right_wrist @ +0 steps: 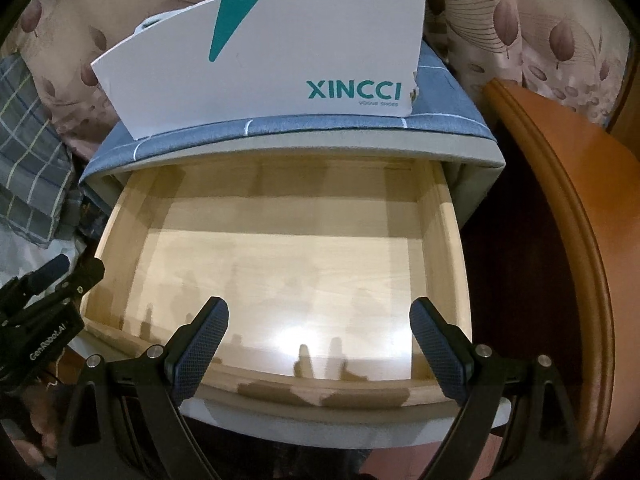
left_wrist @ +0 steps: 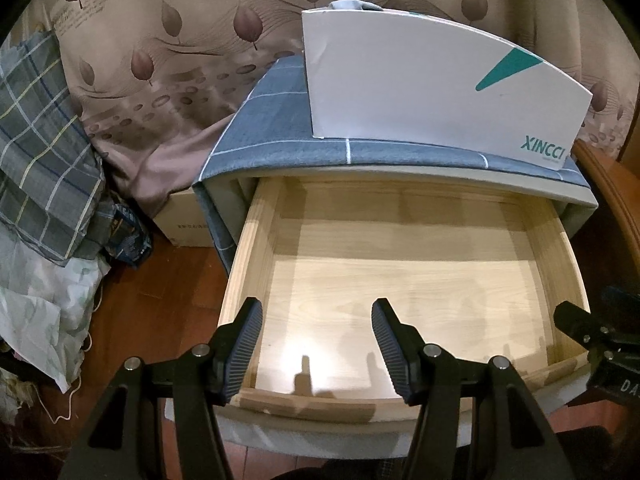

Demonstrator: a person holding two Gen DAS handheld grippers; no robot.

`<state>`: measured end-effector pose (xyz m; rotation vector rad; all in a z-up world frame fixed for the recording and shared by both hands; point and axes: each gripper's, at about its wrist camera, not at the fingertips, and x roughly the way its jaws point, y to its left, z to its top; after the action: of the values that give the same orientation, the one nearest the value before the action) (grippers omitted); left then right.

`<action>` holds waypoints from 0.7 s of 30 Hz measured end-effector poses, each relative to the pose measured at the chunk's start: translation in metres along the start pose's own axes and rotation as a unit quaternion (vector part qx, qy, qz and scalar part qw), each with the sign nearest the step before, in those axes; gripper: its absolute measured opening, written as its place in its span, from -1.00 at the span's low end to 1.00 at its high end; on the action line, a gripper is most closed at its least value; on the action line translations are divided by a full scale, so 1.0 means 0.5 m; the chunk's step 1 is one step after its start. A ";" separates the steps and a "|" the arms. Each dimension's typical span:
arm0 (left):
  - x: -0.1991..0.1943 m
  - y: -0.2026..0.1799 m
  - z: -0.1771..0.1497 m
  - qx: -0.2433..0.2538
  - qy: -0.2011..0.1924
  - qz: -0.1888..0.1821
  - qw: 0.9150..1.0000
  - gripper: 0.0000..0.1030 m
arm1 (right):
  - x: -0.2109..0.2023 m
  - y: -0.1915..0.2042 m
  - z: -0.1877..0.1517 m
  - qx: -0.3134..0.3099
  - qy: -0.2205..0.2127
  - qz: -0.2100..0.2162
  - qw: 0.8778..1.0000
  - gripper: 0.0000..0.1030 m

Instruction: Take underwear out of drawer

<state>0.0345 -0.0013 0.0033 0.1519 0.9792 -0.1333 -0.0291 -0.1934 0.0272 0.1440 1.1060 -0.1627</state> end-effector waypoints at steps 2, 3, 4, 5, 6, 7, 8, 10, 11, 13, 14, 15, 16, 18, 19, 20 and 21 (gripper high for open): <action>-0.003 -0.001 -0.001 0.001 -0.002 0.000 1.000 0.13 | 0.003 0.002 0.000 -0.001 0.004 -0.003 1.000 0.76; -0.003 -0.001 0.000 0.002 -0.003 0.001 1.000 0.13 | 0.004 0.003 -0.001 -0.001 0.005 -0.005 1.000 0.76; -0.003 -0.001 0.000 0.002 -0.003 0.001 1.000 0.13 | 0.005 0.003 -0.001 -0.001 0.007 -0.005 1.000 0.76; -0.003 -0.001 0.000 0.002 -0.003 0.001 1.000 0.13 | 0.006 0.003 -0.002 -0.002 0.008 -0.006 1.000 0.76; -0.003 -0.002 0.000 0.002 -0.003 0.001 1.000 0.13 | 0.006 0.003 -0.002 -0.002 0.009 -0.007 1.000 0.76; -0.003 -0.002 0.000 0.002 -0.003 0.002 1.000 0.13 | 0.007 0.003 -0.002 -0.002 0.011 -0.007 1.000 0.76; -0.003 -0.001 0.000 0.002 -0.003 0.001 1.000 0.13 | 0.008 0.003 -0.002 -0.002 0.012 -0.007 1.000 0.76; -0.003 -0.002 0.000 0.003 -0.003 0.002 1.000 0.13 | 0.009 0.004 -0.004 -0.003 0.014 -0.009 1.000 0.76; -0.003 -0.002 0.000 0.003 -0.003 0.002 1.000 0.13 | 0.010 0.004 -0.004 -0.003 0.016 -0.009 1.000 0.76; -0.006 -0.002 0.000 0.004 -0.003 0.002 1.000 0.13 | 0.013 0.007 -0.005 -0.006 0.019 -0.011 1.000 0.76; -0.006 -0.002 0.000 0.004 -0.004 0.002 1.000 0.13 | 0.013 0.008 -0.005 -0.007 0.019 -0.012 1.000 0.76; -0.007 -0.002 0.001 0.004 -0.004 0.002 1.000 0.13 | 0.013 0.009 -0.006 -0.009 0.019 -0.014 1.000 0.76; -0.007 -0.002 0.001 0.004 -0.004 0.002 1.000 0.13 | 0.013 0.011 -0.006 -0.011 0.019 -0.015 1.000 0.76; -0.007 -0.002 0.001 0.004 -0.004 0.003 1.000 0.13 | 0.014 0.013 -0.007 -0.013 0.020 -0.016 1.000 0.76; -0.008 -0.003 0.000 0.005 -0.004 0.003 1.000 0.13 | 0.014 0.013 -0.007 -0.012 0.021 -0.016 1.000 0.76; -0.008 -0.004 0.001 0.005 -0.004 0.003 1.000 0.13 | 0.015 0.013 -0.007 -0.012 0.022 -0.016 1.000 0.76; -0.008 -0.003 0.001 0.005 -0.004 0.004 1.000 0.13 | 0.017 0.012 -0.007 -0.011 0.024 -0.016 1.000 0.76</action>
<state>0.0323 -0.0028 0.0066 0.1639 0.9692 -0.1307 -0.0273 -0.1871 0.0184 0.1099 1.1576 -0.1763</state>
